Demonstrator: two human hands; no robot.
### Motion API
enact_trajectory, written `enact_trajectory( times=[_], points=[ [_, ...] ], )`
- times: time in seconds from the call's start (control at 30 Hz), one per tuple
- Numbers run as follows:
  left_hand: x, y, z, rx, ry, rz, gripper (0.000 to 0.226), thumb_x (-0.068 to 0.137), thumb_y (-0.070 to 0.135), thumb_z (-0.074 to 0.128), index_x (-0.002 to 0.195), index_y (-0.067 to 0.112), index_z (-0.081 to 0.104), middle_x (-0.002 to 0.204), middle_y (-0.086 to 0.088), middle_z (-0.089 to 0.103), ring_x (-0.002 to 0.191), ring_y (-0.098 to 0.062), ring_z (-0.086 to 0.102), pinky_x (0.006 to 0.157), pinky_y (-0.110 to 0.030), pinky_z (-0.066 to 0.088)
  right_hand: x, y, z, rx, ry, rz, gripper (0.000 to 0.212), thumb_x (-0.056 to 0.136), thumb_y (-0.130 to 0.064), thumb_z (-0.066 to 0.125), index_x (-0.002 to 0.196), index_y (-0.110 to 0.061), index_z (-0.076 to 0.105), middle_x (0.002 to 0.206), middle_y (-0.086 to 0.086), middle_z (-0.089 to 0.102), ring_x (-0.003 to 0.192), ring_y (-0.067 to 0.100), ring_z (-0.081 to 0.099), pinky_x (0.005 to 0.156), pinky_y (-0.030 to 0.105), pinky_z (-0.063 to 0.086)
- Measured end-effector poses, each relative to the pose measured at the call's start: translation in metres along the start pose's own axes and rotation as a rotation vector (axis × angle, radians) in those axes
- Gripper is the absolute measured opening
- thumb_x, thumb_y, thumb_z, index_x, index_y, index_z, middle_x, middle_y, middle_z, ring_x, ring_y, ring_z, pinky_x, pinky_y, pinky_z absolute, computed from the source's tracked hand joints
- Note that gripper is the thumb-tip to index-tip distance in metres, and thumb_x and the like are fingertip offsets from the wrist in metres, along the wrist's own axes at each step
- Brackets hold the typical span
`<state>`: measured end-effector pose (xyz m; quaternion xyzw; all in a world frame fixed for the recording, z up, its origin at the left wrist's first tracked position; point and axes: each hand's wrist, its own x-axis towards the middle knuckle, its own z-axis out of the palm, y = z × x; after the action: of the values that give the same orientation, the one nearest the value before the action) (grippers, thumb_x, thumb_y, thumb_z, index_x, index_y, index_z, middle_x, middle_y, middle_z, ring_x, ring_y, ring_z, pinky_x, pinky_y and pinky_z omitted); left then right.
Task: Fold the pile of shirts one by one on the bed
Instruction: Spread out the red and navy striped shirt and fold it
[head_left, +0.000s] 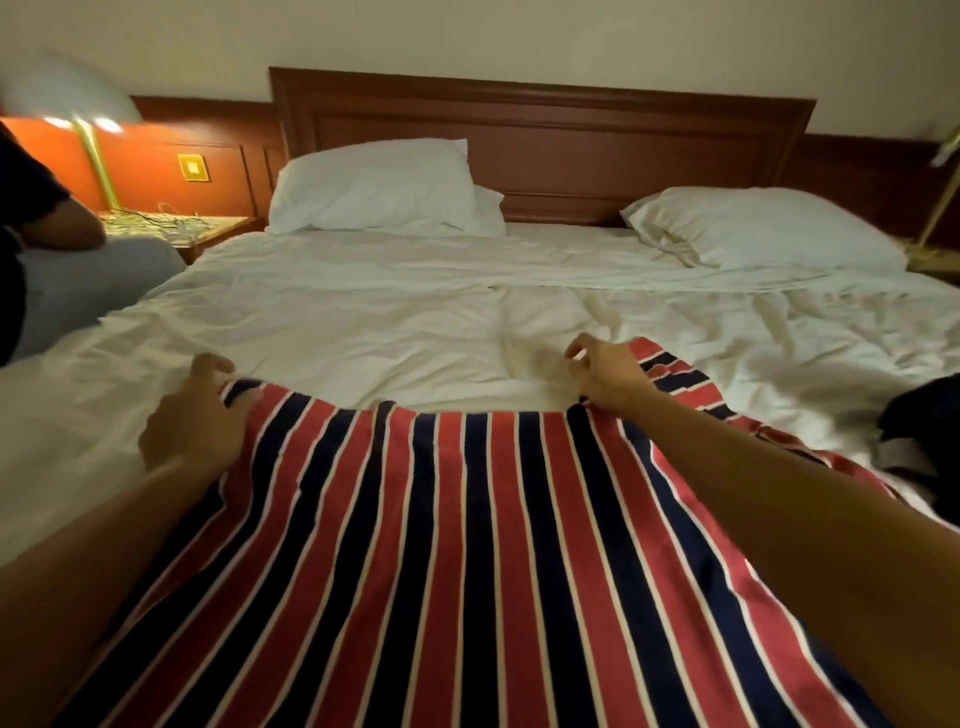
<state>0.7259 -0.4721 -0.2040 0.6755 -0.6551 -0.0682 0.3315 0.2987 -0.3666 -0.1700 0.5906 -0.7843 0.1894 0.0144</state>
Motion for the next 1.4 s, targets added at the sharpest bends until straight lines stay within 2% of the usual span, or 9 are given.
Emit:
enact_trajectory(
  times=[0.07, 0.17, 0.4, 0.63, 0.73, 0.83, 1.03, 1.23, 1.4],
  points=[
    [-0.002, -0.006, -0.009, 0.042, -0.150, -0.140, 0.059, 0.087, 0.069, 0.054, 0.124, 0.024, 0.044, 0.113, -0.018, 0.063, 0.100, -0.041, 0.060, 0.089, -0.049, 0.047, -0.015, -0.001, 0.015, -0.135, -0.210, -0.034, 0.047, 0.104, -0.032, 0.039, 0.150, -0.026, 0.036, 0.147, 0.011, 0.045, 0.130, 0.033, 0.046, 0.105, 0.047, 0.041],
    [-0.008, -0.002, -0.025, 0.079, -0.377, -0.149, 0.086, 0.071, 0.082, 0.062, 0.122, 0.013, 0.061, 0.116, -0.015, 0.067, 0.102, -0.036, 0.063, 0.096, -0.048, 0.049, -0.050, -0.004, 0.026, -0.020, 0.077, 0.023, 0.056, 0.102, -0.043, 0.040, 0.155, -0.033, 0.026, 0.165, 0.006, 0.012, 0.152, 0.029, 0.004, 0.120, 0.054, 0.013],
    [-0.032, 0.002, -0.084, -0.309, -0.919, 0.057, 0.035, 0.076, 0.023, 0.086, 0.105, 0.034, 0.070, 0.095, 0.020, 0.075, 0.083, 0.003, 0.071, 0.074, -0.017, 0.052, -0.176, -0.065, 0.033, 0.116, -0.283, -0.078, 0.077, 0.081, -0.082, 0.007, 0.152, -0.052, 0.014, 0.166, -0.006, -0.003, 0.151, 0.015, -0.015, 0.120, 0.044, -0.007],
    [-0.047, -0.024, -0.104, -0.482, -0.031, -0.203, 0.044, 0.084, 0.037, 0.076, 0.116, 0.010, 0.061, 0.112, -0.011, 0.067, 0.106, -0.035, 0.063, 0.091, -0.039, 0.051, -0.231, -0.119, 0.052, -0.070, -0.324, 0.014, 0.065, 0.093, -0.070, 0.005, 0.146, -0.042, -0.022, 0.164, 0.002, -0.018, 0.148, 0.020, -0.024, 0.120, 0.044, -0.016],
    [-0.052, -0.040, -0.121, -0.487, -0.454, -0.366, 0.088, 0.069, 0.060, 0.083, 0.135, 0.018, 0.044, 0.126, -0.010, 0.061, 0.111, -0.035, 0.063, 0.090, -0.045, 0.055, -0.240, -0.135, 0.053, -0.012, -0.333, 0.036, 0.063, 0.092, -0.073, 0.005, 0.144, -0.051, -0.023, 0.164, 0.002, -0.019, 0.147, 0.020, -0.025, 0.117, 0.043, -0.016],
    [-0.072, -0.061, -0.145, -0.275, -0.892, -0.201, 0.072, 0.066, 0.056, 0.087, 0.126, 0.031, 0.056, 0.117, 0.003, 0.070, 0.099, -0.019, 0.070, 0.075, -0.033, 0.058, -0.254, -0.156, 0.056, 0.019, -0.338, 0.030, 0.063, 0.089, -0.077, 0.003, 0.144, -0.057, -0.017, 0.164, 0.003, -0.020, 0.148, 0.022, -0.025, 0.118, 0.045, -0.016],
    [-0.093, -0.072, -0.162, -0.857, -0.181, -0.248, 0.031, 0.091, 0.025, 0.072, 0.114, 0.011, 0.058, 0.117, -0.015, 0.065, 0.107, -0.030, 0.064, 0.094, -0.043, 0.054, -0.284, -0.187, 0.056, 0.021, -0.347, -0.034, 0.071, 0.082, -0.083, -0.002, 0.148, -0.057, -0.013, 0.164, 0.005, -0.018, 0.147, 0.025, -0.026, 0.115, 0.045, -0.018],
    [-0.140, -0.088, -0.185, -0.383, -0.907, -0.238, 0.080, 0.070, 0.040, 0.089, 0.137, 0.020, 0.050, 0.117, 0.004, 0.067, 0.100, -0.013, 0.066, 0.066, -0.025, 0.048, -0.313, -0.192, 0.050, -0.028, -0.390, -0.076, 0.075, 0.077, -0.083, -0.008, 0.146, -0.054, -0.019, 0.163, 0.006, -0.020, 0.147, 0.024, -0.026, 0.115, 0.043, -0.017],
    [-0.163, -0.108, -0.206, -0.577, -0.311, -0.176, 0.056, 0.080, 0.026, 0.082, 0.128, 0.018, 0.055, 0.121, -0.013, 0.065, 0.103, -0.029, 0.067, 0.090, -0.042, 0.057, -0.338, -0.195, 0.039, -0.046, -0.441, -0.075, 0.064, 0.091, -0.074, 0.003, 0.148, -0.051, -0.016, 0.164, 0.004, -0.017, 0.149, 0.023, -0.021, 0.119, 0.045, -0.011]
  ],
)
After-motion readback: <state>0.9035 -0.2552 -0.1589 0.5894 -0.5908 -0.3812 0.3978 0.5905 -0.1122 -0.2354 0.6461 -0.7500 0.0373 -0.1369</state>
